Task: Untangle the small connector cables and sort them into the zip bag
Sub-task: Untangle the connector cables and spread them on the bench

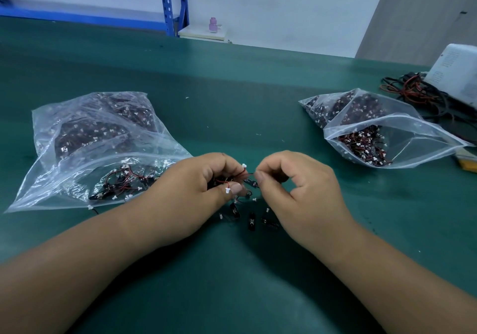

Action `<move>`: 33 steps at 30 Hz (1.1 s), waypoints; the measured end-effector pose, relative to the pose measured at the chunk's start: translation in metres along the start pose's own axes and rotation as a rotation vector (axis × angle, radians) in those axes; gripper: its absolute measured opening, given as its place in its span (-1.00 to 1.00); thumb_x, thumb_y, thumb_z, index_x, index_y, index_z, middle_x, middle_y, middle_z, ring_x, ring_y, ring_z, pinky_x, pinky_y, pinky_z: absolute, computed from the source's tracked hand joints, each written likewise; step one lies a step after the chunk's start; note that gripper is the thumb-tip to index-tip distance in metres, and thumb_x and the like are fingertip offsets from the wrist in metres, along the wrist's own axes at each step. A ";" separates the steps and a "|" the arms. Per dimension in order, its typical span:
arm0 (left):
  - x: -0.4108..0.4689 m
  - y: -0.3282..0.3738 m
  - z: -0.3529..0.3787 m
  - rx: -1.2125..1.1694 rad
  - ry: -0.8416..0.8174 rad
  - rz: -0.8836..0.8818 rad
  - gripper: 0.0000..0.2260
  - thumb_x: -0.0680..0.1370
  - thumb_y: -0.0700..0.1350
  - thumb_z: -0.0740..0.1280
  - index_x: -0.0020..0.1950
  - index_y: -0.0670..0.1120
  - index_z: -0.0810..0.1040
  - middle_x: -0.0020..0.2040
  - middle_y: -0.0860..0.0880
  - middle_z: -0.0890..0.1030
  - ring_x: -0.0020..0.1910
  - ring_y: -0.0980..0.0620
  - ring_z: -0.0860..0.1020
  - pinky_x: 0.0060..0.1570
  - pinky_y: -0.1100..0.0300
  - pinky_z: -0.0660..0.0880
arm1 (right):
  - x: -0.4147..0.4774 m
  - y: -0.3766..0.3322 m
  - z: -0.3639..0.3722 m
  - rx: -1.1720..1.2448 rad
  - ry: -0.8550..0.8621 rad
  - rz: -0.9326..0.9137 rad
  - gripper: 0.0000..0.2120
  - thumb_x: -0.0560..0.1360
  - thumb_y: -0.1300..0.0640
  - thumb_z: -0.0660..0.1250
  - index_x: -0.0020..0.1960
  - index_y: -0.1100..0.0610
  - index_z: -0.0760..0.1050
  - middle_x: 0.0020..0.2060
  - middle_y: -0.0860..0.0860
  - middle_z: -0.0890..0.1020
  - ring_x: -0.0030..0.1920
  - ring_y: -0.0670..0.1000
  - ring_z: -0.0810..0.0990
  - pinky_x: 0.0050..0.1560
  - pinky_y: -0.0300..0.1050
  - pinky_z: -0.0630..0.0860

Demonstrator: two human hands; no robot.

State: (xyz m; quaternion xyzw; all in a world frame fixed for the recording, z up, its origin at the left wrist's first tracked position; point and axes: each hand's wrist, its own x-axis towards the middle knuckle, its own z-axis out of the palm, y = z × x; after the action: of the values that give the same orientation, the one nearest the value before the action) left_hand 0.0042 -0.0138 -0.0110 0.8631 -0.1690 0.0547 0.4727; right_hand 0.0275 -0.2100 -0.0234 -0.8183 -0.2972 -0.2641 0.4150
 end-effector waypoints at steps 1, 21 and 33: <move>0.000 0.001 0.000 0.027 -0.010 0.008 -0.82 0.55 -0.17 0.40 -0.04 0.15 0.59 -0.12 0.25 0.67 -0.09 0.26 0.62 -0.06 0.38 0.48 | 0.000 -0.001 0.001 0.015 -0.002 -0.013 -0.94 0.46 0.23 0.41 -0.09 0.10 0.61 -0.26 -0.11 0.60 -0.20 -0.12 0.55 -0.15 -0.22 0.48; 0.002 -0.007 -0.004 0.042 0.050 -0.036 -0.73 0.57 -0.12 0.35 0.07 0.29 0.53 -0.11 0.28 0.67 -0.05 0.27 0.61 -0.04 0.29 0.44 | 0.016 0.014 -0.034 0.372 -0.205 0.474 -0.82 0.43 0.32 0.50 -0.21 0.04 0.68 -0.44 -0.05 0.55 -0.43 -0.06 0.41 -0.40 -0.21 0.39; 0.002 -0.011 -0.004 0.066 0.057 -0.036 -0.81 0.57 -0.11 0.35 0.00 0.23 0.58 -0.12 0.24 0.67 -0.09 0.26 0.61 -0.10 0.47 0.44 | 0.020 0.022 -0.052 0.247 -0.588 0.725 -0.81 0.40 0.31 0.50 -0.12 0.04 0.62 -0.47 0.03 0.52 -0.54 -0.01 0.37 -0.55 -0.25 0.27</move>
State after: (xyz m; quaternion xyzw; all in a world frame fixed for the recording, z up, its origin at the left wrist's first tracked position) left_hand 0.0106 -0.0057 -0.0171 0.8791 -0.1380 0.0765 0.4497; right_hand 0.0469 -0.2591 0.0057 -0.8537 -0.1267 0.1775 0.4729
